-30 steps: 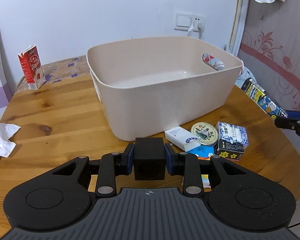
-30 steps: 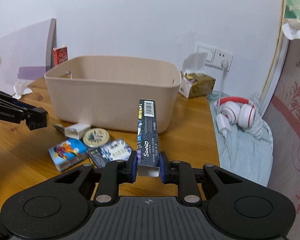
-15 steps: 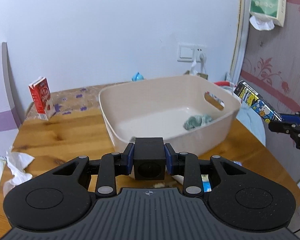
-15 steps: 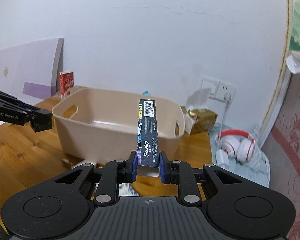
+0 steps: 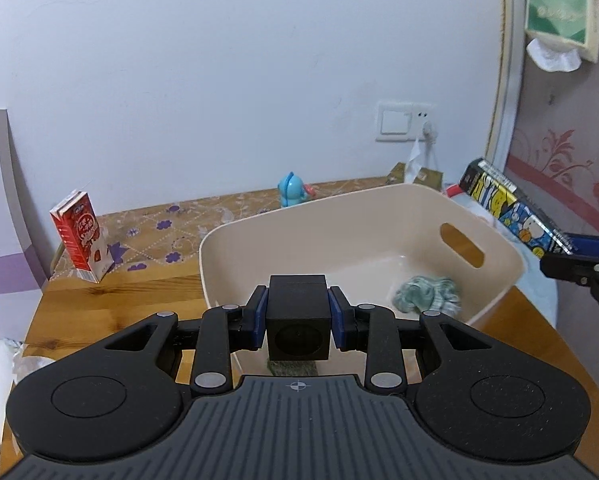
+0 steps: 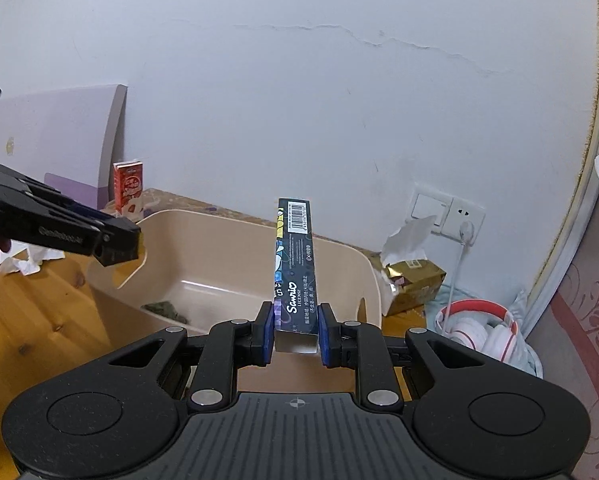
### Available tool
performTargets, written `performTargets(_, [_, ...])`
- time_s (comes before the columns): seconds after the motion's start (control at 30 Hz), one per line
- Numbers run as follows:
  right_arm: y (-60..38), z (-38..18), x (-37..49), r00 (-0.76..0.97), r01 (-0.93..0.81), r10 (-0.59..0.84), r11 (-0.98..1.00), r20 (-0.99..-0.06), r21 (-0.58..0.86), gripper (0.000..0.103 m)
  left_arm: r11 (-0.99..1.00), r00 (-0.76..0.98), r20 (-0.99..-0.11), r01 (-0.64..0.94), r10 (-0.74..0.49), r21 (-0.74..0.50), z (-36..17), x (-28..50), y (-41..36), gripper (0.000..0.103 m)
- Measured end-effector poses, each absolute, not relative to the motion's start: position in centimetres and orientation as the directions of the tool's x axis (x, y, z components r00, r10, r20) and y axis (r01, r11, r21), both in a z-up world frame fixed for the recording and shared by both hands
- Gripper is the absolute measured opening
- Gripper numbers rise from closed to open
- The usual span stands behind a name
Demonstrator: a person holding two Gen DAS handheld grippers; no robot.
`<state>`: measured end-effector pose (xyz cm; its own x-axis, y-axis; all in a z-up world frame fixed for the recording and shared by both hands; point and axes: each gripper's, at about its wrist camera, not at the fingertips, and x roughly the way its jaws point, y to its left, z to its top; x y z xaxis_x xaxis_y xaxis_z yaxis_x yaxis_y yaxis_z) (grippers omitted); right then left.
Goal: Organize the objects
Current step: 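Carry both boxes over the bin and open both tools to drop them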
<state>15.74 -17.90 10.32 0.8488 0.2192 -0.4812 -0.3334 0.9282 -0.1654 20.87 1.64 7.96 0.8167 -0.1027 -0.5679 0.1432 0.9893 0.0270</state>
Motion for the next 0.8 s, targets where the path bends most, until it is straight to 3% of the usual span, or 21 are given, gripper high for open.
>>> performTargets(0.43, [-15.8, 7.0, 21.5, 0.794, -0.322, 0.157, 0.928, -0.587, -0.188, 0.021, 0.993, 0.733, -0.679, 0.098, -0.026, 0.067, 2.7, 25.7, 0.1, 0.032])
performTargets(0.67, [-15.4, 5.5, 22.8, 0.760, -0.312, 0.126, 0.931, -0.637, -0.188, 0.022, 0.992, 0.730, -0.684, 0.093, -0.010, 0.084, 2.5, 26.2, -0.6, 0.032])
performTargets(0.73, [-15.5, 5.4, 22.7, 0.761, -0.313, 0.129, 0.931, -0.636, -0.186, 0.026, 0.992, 0.733, -0.680, 0.105, -0.033, 0.066, 2.6, 26.0, -0.3, 0.036])
performTargets(0.8, [-15.6, 5.5, 22.4, 0.769, -0.309, 0.126, 0.932, -0.626, -0.192, 0.035, 0.992, 0.740, -0.671, 0.107, -0.039, 0.060, 2.8, 25.7, -0.1, 0.053])
